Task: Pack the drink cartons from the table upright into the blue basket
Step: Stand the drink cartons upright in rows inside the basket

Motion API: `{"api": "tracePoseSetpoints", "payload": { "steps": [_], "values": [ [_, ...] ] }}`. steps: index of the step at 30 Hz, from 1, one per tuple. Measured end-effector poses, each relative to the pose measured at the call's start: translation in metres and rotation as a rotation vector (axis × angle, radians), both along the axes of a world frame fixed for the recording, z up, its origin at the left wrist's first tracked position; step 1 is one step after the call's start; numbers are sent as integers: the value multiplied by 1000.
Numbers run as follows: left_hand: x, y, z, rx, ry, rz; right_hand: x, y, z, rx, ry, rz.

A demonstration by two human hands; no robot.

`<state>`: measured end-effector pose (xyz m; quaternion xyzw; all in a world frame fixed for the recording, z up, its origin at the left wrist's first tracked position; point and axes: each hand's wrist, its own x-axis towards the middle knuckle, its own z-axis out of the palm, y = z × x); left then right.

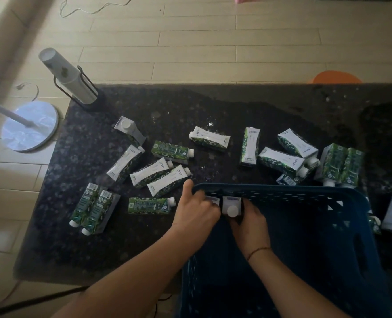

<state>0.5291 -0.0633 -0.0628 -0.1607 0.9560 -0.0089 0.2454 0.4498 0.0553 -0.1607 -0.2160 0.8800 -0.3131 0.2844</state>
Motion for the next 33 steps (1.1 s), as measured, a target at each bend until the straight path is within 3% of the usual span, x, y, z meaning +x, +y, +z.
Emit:
{"api": "tracePoseSetpoints", "payload": {
  "steps": [15, 22, 25, 28, 31, 33],
  "values": [
    [2, 4, -8, -32, 17, 94, -8, 13, -6, -5, 33, 144],
    [3, 7, -14, -56, 53, 63, -10, 5, 4, -2, -23, 64],
    [17, 10, -13, 12, 240, 64, -14, 11, 18, 77, -34, 44],
    [48, 8, -9, 233, 630, 123, -9, 22, 48, 119, 114, -111],
    [80, -8, -4, 270, 894, 371, 10, 6, 96, -248, 310, -215],
    [101, -23, -12, 228, 869, 624, 24, -24, 125, -471, 413, -72]
  ]
}}
